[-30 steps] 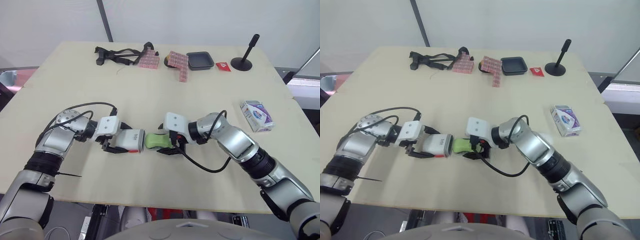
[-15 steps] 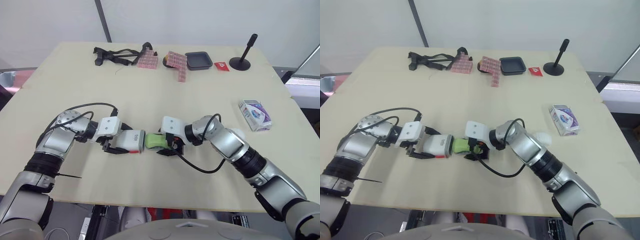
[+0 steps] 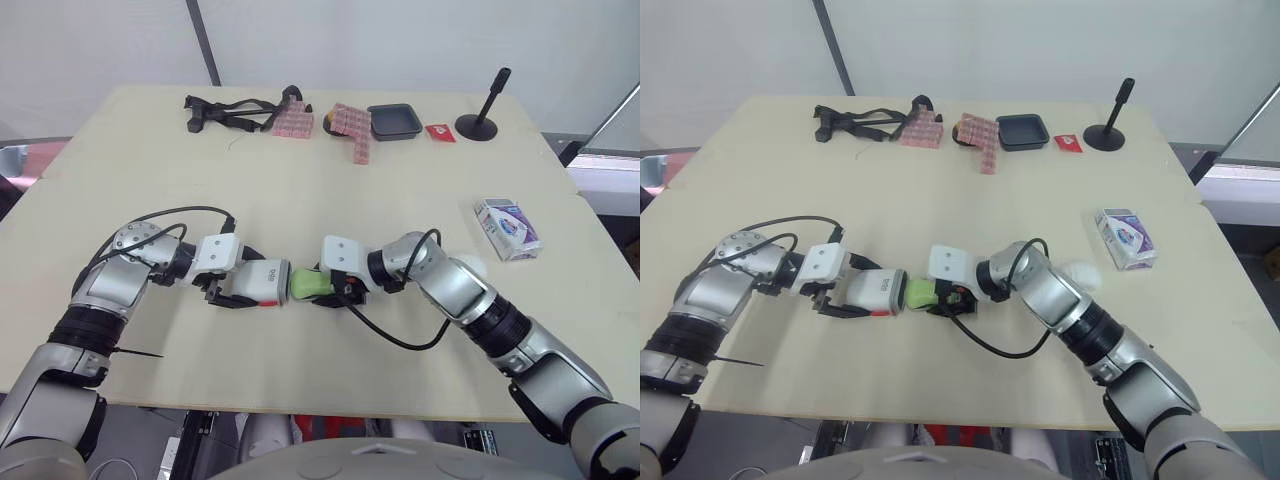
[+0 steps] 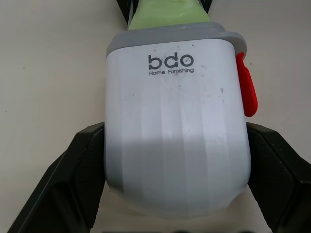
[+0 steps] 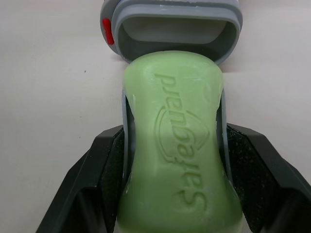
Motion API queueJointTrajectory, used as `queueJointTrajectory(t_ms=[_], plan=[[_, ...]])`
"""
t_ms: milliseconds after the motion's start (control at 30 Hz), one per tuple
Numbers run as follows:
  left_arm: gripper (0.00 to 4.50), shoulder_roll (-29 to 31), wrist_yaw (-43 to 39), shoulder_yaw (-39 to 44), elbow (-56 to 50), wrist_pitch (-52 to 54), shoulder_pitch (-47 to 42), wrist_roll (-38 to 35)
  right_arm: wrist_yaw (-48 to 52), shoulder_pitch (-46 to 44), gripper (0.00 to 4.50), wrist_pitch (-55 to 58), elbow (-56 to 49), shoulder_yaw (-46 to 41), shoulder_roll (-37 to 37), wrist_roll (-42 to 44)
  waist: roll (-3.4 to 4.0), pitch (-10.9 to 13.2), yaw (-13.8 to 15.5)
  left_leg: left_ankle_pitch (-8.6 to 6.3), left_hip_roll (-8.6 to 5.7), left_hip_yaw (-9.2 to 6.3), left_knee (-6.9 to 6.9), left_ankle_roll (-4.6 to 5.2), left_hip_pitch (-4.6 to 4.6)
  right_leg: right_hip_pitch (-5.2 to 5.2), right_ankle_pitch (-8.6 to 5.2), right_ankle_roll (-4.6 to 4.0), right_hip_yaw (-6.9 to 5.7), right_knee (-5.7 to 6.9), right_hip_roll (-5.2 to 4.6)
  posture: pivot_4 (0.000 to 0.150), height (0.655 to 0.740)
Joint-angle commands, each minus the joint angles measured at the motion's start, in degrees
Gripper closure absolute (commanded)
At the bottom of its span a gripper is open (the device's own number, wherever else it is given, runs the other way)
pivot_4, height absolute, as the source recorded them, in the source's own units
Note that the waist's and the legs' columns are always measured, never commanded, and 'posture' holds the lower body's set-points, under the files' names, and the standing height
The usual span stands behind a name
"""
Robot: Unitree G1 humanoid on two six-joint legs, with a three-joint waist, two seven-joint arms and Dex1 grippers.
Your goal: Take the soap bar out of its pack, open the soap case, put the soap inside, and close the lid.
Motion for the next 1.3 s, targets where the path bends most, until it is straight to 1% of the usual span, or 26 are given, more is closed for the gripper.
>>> queueJointTrajectory(t_ms=[33,300,433,733,800,967,1300], plan=[[0.87,0.0,0.1,0.4,-0.7,0.2,-0.1,-0.8,0.4,0.8,1.93,1.0,-0.5,-0.7,-2.2,-1.2,0.00,0.0,0.1,0.00,0.00,0.00,0.00,0.00,0.02,0.00,0.00,0.00,0.00,0.00,0.00,0.150,0.7400],[0.87,-1.9,0.3,-0.1,-2.3,2.8,-1.1,-1.6,3.6,-0.6,1.93,3.5,-7.9,-6.4,-8.6,1.8,0.01,0.0,0.7,0.01,-0.02,0.00,0.02,0.01,-0.07,-0.05,0.00,0.00,0.01,-0.03,-0.02,0.150,0.7400],[0.87,-5.3,1.7,-1.1,-3.8,5.0,-2.3,-1.3,6.2,-1.5,1.93,4.5,-10.6,-7.4,-12.1,2.4,0.02,0.0,0.9,0.00,-0.01,0.00,0.02,0.01,-0.23,-0.05,0.00,0.00,0.04,-0.01,0.01,0.150,0.7400],[0.87,-8.3,3.8,-2.2,-3.4,5.6,-3.9,-0.3,7.0,-2.1,1.93,7.7,-12.8,-6.5,-11.7,2.6,0.02,0.0,1.1,0.00,0.02,0.02,0.04,0.02,-0.28,-0.05,0.00,-0.01,0.10,-0.01,0.06,0.150,0.7400],[0.87,-8.6,3.9,-2.5,-3.7,5.5,-3.8,-0.1,7.2,-2.2,1.93,8.1,-13.0,-6.0,-11.8,2.3,0.01,0.0,1.2,0.01,0.02,0.02,0.05,0.02,-0.17,-0.07,0.00,-0.01,0.08,0.00,0.06,0.150,0.7400],[0.87,-8.7,4.0,-2.7,-3.8,5.3,-3.8,0.1,7.0,-2.5,1.93,8.8,-13.1,-5.5,-11.5,1.8,0.01,0.0,1.2,0.01,0.02,0.02,0.06,0.02,-0.28,-0.08,0.00,-0.01,0.10,0.00,0.06,0.150,0.7400],[0.87,-9.5,4.6,-3.0,-4.8,6.0,-4.0,-0.2,6.4,-4.7,1.93,11.6,-11.9,-2.4,-9.3,0.8,0.01,0.0,1.2,0.01,0.02,0.02,0.07,0.03,-0.16,-0.11,0.00,-0.01,0.09,0.01,0.06,0.150,0.7400]])
